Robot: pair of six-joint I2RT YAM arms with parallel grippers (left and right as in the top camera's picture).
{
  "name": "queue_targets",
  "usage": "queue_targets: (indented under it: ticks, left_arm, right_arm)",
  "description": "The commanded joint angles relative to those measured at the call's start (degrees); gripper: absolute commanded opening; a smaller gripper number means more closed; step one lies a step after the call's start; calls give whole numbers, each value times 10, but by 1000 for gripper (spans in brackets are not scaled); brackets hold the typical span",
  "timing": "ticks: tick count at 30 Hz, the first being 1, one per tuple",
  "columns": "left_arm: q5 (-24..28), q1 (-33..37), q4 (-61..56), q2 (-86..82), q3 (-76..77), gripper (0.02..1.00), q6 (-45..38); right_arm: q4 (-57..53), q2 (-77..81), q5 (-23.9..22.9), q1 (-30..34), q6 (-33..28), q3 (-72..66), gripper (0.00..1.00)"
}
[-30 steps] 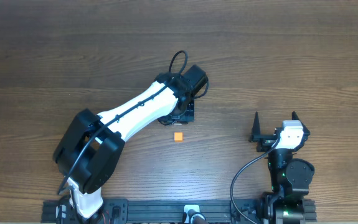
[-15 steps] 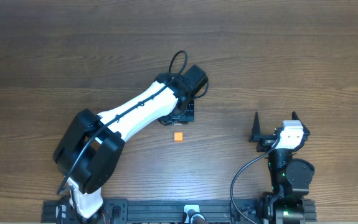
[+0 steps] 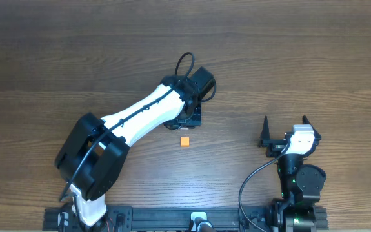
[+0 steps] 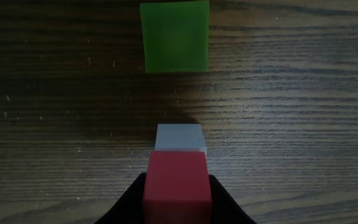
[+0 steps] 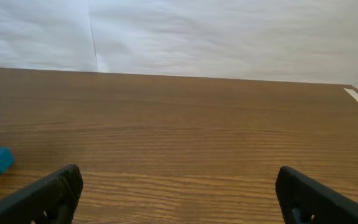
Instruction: Stack Cubes
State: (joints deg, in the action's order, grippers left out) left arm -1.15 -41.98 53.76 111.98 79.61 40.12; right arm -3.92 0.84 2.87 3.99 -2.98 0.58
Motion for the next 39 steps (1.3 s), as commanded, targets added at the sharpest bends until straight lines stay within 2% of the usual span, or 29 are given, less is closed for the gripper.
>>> queue_targets:
  ticks: [1, 32, 39]
  left_arm:
    - [-9, 3, 0, 7, 11, 176, 7]
    - [-9, 2, 0, 12, 11, 294, 10]
    - [-9, 2, 0, 12, 11, 413, 10]
  right_arm:
    - [-2, -5, -3, 3, 3, -3, 993]
    - [-2, -5, -4, 3, 3, -3, 991]
    - [-2, -5, -3, 3, 3, -3, 991]
